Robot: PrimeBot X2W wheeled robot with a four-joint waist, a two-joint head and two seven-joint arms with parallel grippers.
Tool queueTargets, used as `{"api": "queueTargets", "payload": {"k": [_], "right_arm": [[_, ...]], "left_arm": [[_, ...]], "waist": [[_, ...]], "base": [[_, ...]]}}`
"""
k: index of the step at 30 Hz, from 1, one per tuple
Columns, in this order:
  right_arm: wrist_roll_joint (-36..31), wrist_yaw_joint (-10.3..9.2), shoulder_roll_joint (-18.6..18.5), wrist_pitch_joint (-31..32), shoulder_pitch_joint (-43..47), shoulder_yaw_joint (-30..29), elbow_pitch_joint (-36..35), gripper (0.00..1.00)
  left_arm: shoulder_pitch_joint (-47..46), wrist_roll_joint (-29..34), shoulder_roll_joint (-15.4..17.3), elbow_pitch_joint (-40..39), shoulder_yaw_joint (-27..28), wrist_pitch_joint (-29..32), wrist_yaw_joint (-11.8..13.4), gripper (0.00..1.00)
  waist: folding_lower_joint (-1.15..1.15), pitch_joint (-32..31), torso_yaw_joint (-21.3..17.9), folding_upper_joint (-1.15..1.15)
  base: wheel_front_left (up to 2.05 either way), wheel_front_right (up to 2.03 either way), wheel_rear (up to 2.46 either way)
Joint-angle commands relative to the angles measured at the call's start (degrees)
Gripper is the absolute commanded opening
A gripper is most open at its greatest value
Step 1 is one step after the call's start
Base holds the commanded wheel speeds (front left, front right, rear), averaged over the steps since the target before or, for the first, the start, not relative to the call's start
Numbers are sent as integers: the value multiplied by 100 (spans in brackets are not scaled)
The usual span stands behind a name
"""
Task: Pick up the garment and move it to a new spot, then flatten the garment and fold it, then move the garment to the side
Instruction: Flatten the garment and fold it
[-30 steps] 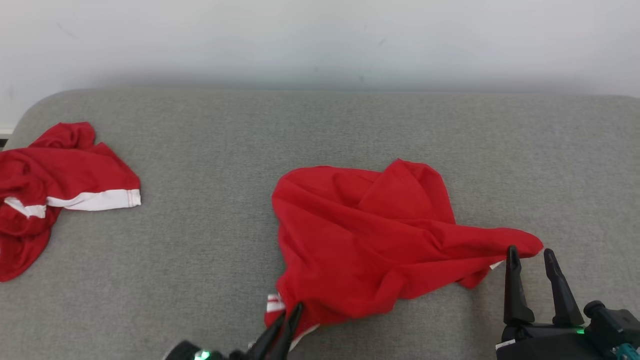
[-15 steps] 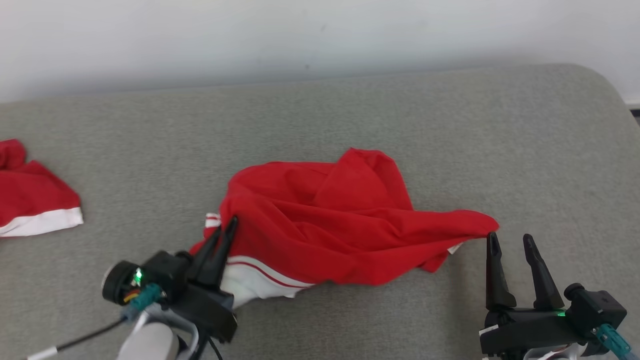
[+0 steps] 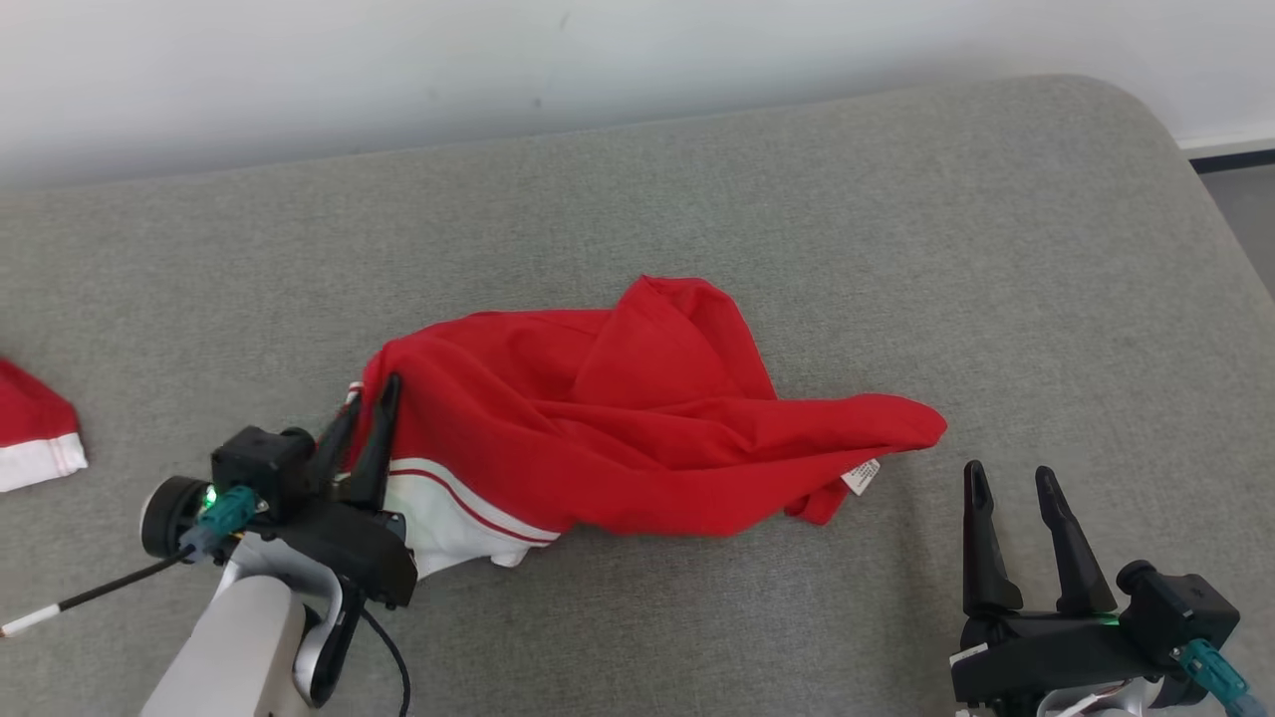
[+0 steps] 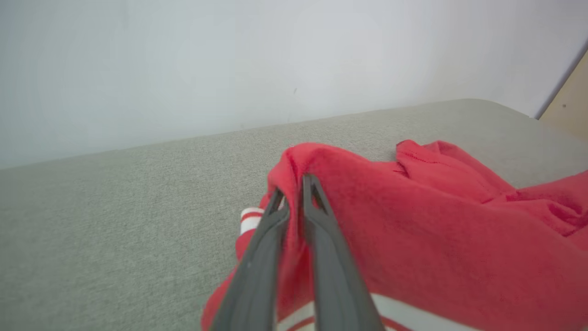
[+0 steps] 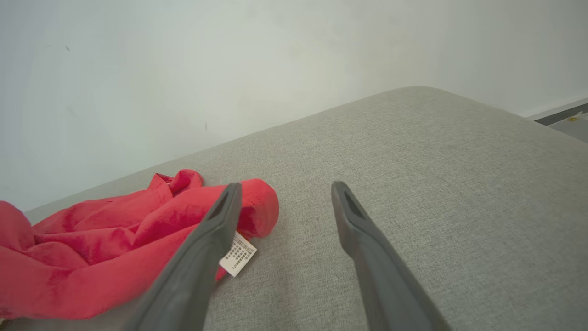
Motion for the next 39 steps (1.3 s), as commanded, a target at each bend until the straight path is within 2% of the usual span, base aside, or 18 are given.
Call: {"api": "queueTargets", "payload": {"k": [1, 11, 16, 23, 38, 39], "right_arm": [[22, -13, 9, -5, 1, 1, 5, 100], [89, -13, 9, -5, 103, -77, -46, 100], [96, -13, 9, -5, 139, -134, -60, 100], [55, -13, 9, -5, 122, -115, -66, 100], [37, -13, 9, -5, 199, -81, -67, 100], [30, -13, 9, -5, 205, -98, -60, 100]], "left_arm": [[-33, 28, -22, -37, 95, -15, 10, 100], [1048, 374, -328, -1318, 1083, -15, 10, 100], [1831, 541, -572, -1690, 1284, -15, 10, 100], [2349, 546, -753, -1383, 984, -15, 10, 100], [1997, 382, -830, -363, 1019, -15, 10, 100], [1964, 356, -830, -320, 999, -15, 10, 50]], "waist": [[-1, -45, 77, -1], [-1, -108, 571, -1], [-1, -134, 727, -1], [-1, -174, 668, -1], [-1, -201, 292, -1], [-1, -203, 288, -1]], "base": [[0, 0, 0], [0, 0, 0], [0, 0, 0], [0, 0, 0], [0, 0, 0], [0, 0, 0]]}}
